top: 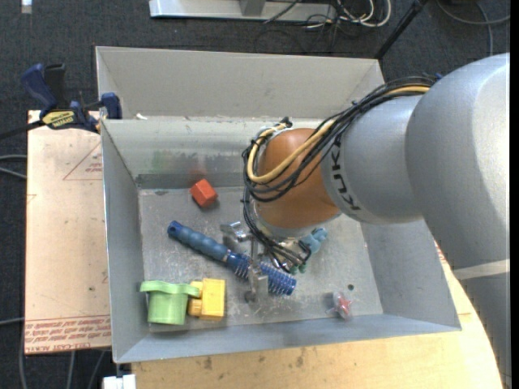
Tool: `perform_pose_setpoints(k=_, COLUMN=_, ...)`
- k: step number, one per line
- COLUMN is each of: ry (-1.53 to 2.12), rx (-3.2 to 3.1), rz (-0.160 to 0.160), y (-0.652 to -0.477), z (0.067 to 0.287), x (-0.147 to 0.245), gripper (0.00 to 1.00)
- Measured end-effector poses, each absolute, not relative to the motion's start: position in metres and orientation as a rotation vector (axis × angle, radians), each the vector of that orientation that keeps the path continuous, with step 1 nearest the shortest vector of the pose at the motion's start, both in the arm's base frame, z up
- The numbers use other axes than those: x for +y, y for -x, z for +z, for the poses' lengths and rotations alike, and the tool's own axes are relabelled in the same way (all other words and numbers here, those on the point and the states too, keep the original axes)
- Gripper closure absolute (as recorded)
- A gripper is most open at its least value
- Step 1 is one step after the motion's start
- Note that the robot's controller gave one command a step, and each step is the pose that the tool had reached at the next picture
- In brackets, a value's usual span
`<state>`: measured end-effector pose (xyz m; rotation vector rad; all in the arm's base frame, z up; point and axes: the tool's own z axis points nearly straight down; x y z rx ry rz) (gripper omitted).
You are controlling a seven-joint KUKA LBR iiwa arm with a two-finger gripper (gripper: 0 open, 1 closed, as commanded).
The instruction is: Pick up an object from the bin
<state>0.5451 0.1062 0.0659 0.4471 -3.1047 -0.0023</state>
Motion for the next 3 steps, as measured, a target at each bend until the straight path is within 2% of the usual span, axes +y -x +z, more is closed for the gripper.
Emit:
perform_pose_setpoints(k=1, ry=-0.446, rx=-3.111, rz=-0.003, y=-0.547, z=0.070, x=0.106, gripper=1.00)
perform_pose_setpoints(k=2, ry=-0.441, rx=-3.118, rz=-0.002, y=-0.519, z=0.195, x=0.106, gripper=1.00)
perform_pose_setpoints(k=3, ry=-0.427, rx=-3.118, rz=-0.001, y=-0.529, z=0.230, x=0.101, gripper=1.00)
